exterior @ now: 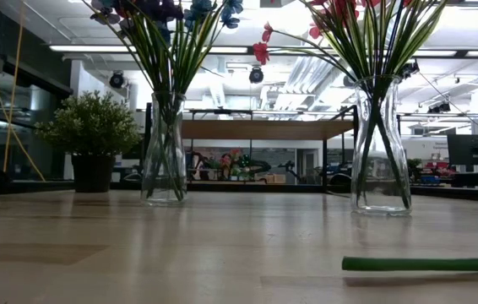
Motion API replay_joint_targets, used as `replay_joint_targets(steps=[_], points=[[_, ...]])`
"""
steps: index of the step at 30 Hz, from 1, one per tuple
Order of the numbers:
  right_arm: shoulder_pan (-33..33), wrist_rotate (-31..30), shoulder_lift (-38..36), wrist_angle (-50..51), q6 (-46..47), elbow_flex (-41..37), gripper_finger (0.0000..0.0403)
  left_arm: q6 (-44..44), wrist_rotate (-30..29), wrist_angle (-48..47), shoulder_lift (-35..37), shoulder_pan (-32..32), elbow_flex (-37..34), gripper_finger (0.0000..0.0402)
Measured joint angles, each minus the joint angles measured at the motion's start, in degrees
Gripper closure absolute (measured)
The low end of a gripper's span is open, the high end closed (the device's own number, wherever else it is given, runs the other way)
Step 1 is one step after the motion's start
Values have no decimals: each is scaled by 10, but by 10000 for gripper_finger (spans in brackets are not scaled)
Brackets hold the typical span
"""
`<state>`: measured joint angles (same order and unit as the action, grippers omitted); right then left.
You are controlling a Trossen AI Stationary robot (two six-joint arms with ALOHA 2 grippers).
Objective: Pick and place flowers into a vace then onto a shelf
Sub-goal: Put the dark red flower into the right transparent vase
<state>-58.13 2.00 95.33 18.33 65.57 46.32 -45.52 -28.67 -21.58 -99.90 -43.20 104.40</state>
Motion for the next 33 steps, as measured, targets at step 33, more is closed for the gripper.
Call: replay_joint_targets(steps=[33], points=[[0,41,-72,101,27,11,400,2,11,-9,0,0,0,170]])
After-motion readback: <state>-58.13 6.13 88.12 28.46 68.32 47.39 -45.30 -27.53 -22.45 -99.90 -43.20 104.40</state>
